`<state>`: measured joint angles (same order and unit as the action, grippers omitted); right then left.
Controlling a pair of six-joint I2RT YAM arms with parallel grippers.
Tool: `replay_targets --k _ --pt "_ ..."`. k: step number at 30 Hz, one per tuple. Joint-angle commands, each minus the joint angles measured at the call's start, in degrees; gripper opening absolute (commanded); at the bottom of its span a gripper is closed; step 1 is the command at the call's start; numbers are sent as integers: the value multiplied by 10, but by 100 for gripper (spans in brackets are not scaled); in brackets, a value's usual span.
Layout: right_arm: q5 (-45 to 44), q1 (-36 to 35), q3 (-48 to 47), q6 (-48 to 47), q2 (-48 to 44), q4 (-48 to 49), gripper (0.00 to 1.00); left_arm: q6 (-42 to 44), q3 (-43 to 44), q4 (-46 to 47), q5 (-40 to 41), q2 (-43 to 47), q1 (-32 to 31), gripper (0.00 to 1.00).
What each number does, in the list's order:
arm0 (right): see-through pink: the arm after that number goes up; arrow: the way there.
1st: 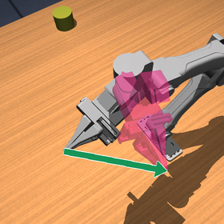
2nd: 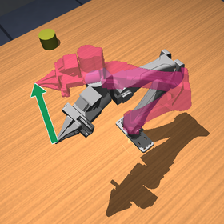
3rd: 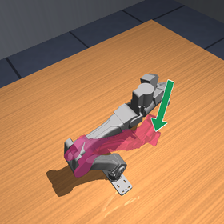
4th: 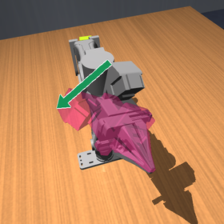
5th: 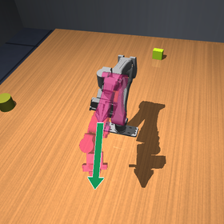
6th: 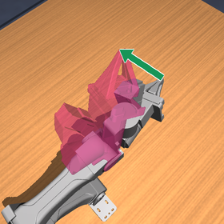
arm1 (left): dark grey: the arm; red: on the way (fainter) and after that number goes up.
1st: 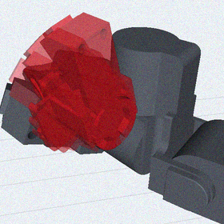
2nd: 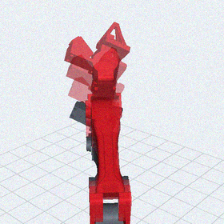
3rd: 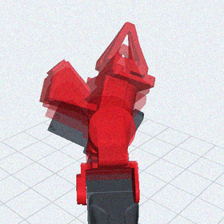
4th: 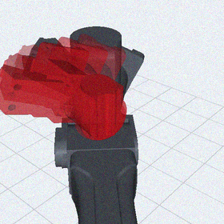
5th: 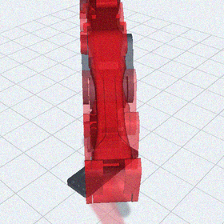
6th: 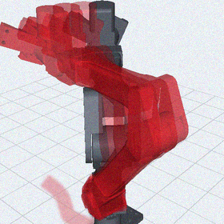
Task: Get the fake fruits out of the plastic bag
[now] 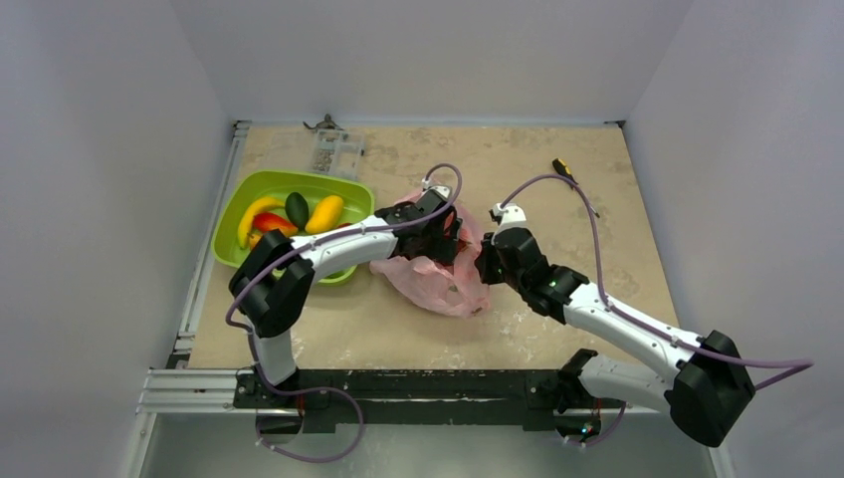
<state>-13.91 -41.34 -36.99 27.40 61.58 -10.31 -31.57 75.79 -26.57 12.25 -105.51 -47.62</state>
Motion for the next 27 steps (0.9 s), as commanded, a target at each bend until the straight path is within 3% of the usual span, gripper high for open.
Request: replay_targets --k 1,4,9,16,27 --pt "4 -3 7 -1 -15 13 0 -41 -13 49 22 45 9 90" --pt "3 -3 4 -4 -6 15 0 -46 -17 50 42 47 9 96" --pt "3 -4 0 -3 -3 12 0 -43 -13 45 37 22 8 97" --pt "-11 -4 0 -13 6 13 0 -25 -15 34 26 -5 2 88" --pt "-106 -3 15 20 -58 -17 0 1 33 49 -92 -18 -2 38"
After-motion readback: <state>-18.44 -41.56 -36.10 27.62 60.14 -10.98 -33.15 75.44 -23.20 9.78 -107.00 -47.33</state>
